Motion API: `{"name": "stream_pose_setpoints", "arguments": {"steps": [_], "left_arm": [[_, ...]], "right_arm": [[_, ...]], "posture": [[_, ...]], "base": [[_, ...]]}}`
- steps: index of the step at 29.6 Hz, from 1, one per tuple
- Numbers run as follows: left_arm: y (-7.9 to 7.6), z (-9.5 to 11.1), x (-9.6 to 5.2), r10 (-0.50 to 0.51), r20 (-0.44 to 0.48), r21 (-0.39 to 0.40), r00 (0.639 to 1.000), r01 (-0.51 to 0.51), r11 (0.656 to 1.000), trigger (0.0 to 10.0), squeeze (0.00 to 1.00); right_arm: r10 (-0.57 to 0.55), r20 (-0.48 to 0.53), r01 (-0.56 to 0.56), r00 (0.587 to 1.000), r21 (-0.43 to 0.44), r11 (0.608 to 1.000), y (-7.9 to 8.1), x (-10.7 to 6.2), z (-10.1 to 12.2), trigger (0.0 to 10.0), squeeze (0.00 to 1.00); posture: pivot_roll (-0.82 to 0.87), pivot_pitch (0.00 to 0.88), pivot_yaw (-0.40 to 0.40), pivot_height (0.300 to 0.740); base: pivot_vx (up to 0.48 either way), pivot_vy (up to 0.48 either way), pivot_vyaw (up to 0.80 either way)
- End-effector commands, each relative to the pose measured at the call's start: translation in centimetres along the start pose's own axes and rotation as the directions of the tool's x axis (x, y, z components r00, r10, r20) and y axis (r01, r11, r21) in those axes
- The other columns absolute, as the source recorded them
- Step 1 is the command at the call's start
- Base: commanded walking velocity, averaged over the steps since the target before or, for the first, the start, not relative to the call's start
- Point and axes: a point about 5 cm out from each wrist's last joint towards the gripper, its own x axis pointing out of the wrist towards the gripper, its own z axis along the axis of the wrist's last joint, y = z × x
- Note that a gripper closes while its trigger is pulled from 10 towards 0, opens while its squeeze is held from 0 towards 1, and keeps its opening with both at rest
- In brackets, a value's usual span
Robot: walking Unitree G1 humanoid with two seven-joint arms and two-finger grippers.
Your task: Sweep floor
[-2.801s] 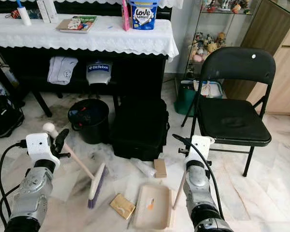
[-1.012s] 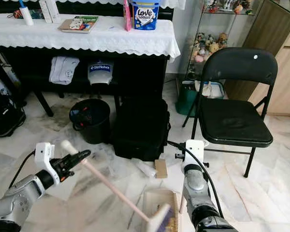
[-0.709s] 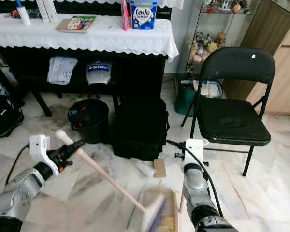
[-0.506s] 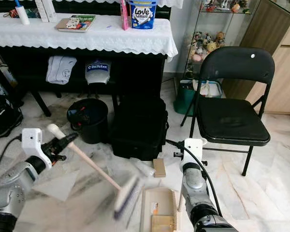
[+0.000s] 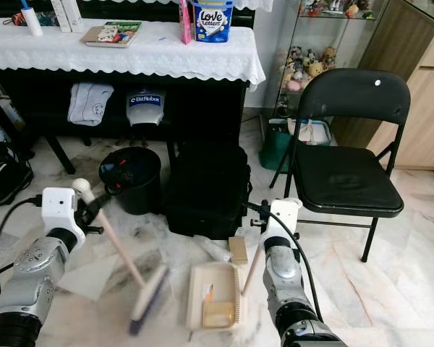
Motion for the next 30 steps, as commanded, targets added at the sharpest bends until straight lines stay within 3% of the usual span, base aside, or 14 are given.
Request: {"name": "stream_pose_setpoints", "arguments": {"steps": [1,10,17,30], "left_arm": [[-0.9,1.0,0.1,-0.013,0.09,0.012,0.996,0.012,1.0,10.0,0.0],[-2.1,1.8,-0.4,0.044,0.201,-0.047,0.979,-0.035,0.998,10.0,0.0],[-3.1,1.6,-0.4,0.045,0.217,-0.073,0.975,-0.029,0.997,10.0,0.0],[-2.9,2.1,-0.3,0.045,0.239,-0.057,0.97,-0.032,0.998,10.0,0.0]], "right_arm": [[0.006,0.119,-0.01,0.993,0.036,0.999,0.4,0.6,2.2,10.0,0.0],[-0.003,0.236,-0.018,0.972,0.086,0.996,1.0,0.6,4.3,10.0,0.0],[-0.007,0.273,-0.018,0.962,0.087,0.996,0.6,0.6,5.1,10.0,0.0],[-0.02,0.266,-0.012,0.964,0.12,0.993,0.5,0.2,5.1,10.0,0.0]], "posture": [[0.03,0.032,-0.022,0.74],[0.02,0.0,-0.023,0.74],[0.02,0.0,-0.023,0.74],[0.02,0.0,-0.012,0.74]], "base": [[0.0,0.0,0.0],[0.0,0.0,0.0],[0.0,0.0,0.69],[0.0,0.0,0.79]]}}
